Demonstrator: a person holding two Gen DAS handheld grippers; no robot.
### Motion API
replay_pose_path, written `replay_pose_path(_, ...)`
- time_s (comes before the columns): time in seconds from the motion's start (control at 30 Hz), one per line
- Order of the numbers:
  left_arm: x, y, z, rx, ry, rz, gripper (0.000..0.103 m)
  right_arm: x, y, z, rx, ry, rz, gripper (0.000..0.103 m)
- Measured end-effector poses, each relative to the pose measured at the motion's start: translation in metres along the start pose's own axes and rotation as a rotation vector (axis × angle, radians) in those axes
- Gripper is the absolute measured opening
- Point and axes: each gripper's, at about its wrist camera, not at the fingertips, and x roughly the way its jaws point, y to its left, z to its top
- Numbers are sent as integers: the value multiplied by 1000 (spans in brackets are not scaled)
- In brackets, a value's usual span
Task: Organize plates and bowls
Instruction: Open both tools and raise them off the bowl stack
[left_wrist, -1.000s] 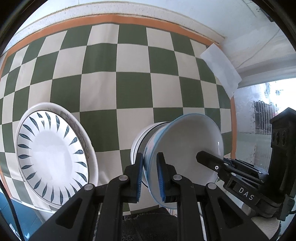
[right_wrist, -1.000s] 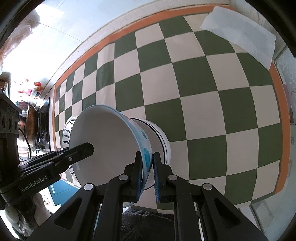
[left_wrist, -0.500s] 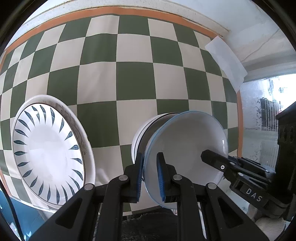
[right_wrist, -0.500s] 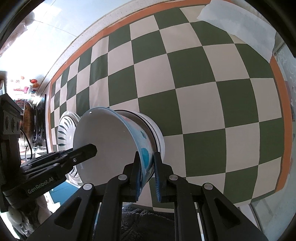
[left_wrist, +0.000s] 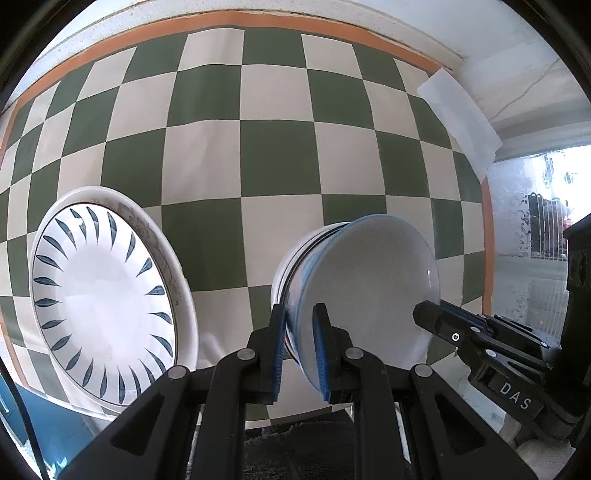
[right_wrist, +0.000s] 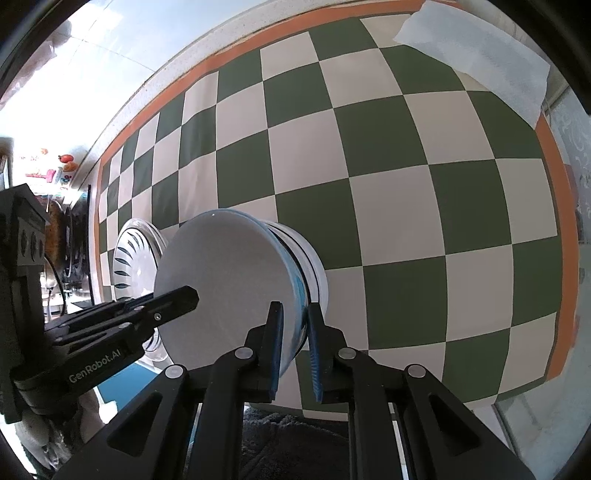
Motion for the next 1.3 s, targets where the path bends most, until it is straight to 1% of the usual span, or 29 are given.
replay_pose_path(0.4, -4, -6, -6, 21, -24, 38, 13, -3, 4, -3, -28, -8, -20, 15)
replay_pose_path(0.5, -17, -11, -13, 45, -70, 67, 13, -5, 4, -6, -28, -15, -20, 15)
replay_pose_path(0.67, -43, -21, -30, 93, -156, 110, 14, -22, 11, -22, -63, -75, -72, 15)
replay_pose_path(0.73, -54, -26, -39, 114, -187, 126, 14, -31, 14, -31, -71, -102, -80, 15)
replay_pose_path(0.8, -64, -29, -47, 130, -215, 130, 16, -43, 18, -42, -81, -134, -90, 15)
replay_pose_path(0.9, -79, -31, -57, 141, -253, 118, 25, -59, 25, -56, -90, -168, -91, 15)
replay_pose_path(0.93, -83, -31, -60, 143, -263, 115, 30, -67, 27, -62, -91, -186, -88, 15)
replay_pose_path(0.97, -88, -32, -63, 142, -272, 112, 31, -73, 30, -67, -93, -200, -88, 15)
replay_pose_path(1.0, -93, -32, -65, 142, -286, 105, 31, -80, 32, -72, -95, -220, -91, 20)
replay_pose_path(1.03, -98, -32, -68, 144, -300, 103, 37, -89, 35, -77, -96, -245, -94, 25)
replay_pose_path(1.07, -102, -33, -71, 149, -309, 104, 51, -96, 37, -82, -96, -263, -95, 37)
replay_pose_path(1.1, -109, -33, -75, 152, -327, 101, 58, -103, 39, -86, -96, -277, -92, 49)
replay_pose_path(1.13, -113, -33, -77, 153, -340, 99, 73, -111, 41, -90, -100, -295, -85, 54)
replay_pose_path(1.17, -117, -33, -79, 156, -355, 101, 77, -118, 44, -95, -106, -313, -84, 61)
replay_pose_path(1.2, -125, -33, -83, 157, -377, 103, 77, -125, 47, -99, -112, -327, -90, 66)
replay_pose_path(1.23, -130, -33, -86, 159, -388, 103, 78, -131, 50, -104, -117, -341, -97, 68)
replay_pose_path(1.27, -136, -34, -89, 162, -403, 104, 86, -136, 52, -107, -122, -352, -102, 72)
replay_pose_path(1.3, -140, -33, -91, 166, -413, 105, 88, -140, 54, -110, -128, -363, -109, 78)
